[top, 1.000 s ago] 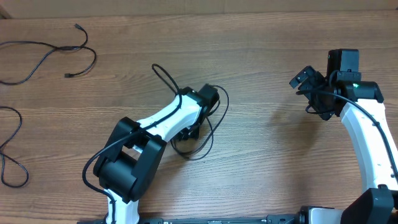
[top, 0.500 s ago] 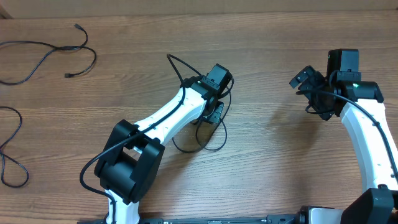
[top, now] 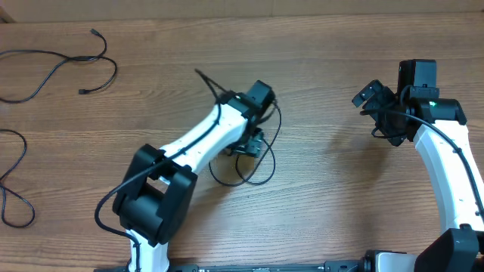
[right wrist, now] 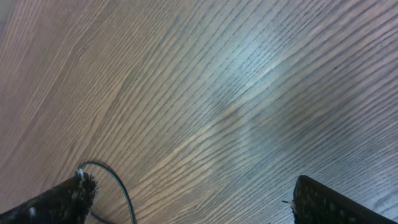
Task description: Untangle cables
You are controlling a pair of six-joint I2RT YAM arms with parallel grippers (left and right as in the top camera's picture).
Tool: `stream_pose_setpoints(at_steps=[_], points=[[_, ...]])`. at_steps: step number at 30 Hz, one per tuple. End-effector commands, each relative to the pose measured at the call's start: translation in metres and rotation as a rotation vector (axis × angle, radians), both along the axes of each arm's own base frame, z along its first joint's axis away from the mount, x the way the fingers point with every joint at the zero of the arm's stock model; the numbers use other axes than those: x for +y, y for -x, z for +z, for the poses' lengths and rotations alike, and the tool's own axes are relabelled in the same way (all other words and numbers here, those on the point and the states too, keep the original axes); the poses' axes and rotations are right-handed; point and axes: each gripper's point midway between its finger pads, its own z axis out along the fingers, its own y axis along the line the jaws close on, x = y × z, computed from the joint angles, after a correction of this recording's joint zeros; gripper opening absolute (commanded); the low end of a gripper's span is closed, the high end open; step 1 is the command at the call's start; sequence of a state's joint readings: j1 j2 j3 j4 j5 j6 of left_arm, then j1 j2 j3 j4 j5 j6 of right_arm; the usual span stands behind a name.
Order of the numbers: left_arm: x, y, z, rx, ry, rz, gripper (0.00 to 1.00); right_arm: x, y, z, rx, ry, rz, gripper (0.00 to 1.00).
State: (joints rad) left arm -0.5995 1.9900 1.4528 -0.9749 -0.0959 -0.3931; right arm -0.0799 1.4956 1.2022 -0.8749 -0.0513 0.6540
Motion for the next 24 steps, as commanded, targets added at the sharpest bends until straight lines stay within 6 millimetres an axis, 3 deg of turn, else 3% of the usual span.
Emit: stream_pose_setpoints(at_steps=[1,4,6,12,17,24], points=[[0.053,-0.019,0.013,-0.016,-0.044,0.235,0.75,-0.004,-0.001,0.006,-0.020,0.010,-0.009,1.00],[0.074,-0.018,0.010,0.031,-0.033,0.296,0.67,-0.004,-0.001,0.006,-0.020,0.010,-0.009,1.00],[0.077,-0.014,0.006,0.073,0.008,0.300,0.60,-0.004,-0.001,0.006,-0.020,0.010,-0.009,1.00],[0.051,0.010,-0.012,0.205,0.199,0.152,0.60,-0.004,-0.001,0.006,-0.020,0.010,-0.010,1.00],[0.048,0.020,-0.023,0.213,0.177,0.134,0.62,-0.004,-0.001,0.006,-0.020,0.010,-0.009,1.00],[0.071,0.025,-0.033,0.198,0.058,0.192,0.54,-0.004,-0.001,0.006,-0.020,0.010,-0.009,1.00]])
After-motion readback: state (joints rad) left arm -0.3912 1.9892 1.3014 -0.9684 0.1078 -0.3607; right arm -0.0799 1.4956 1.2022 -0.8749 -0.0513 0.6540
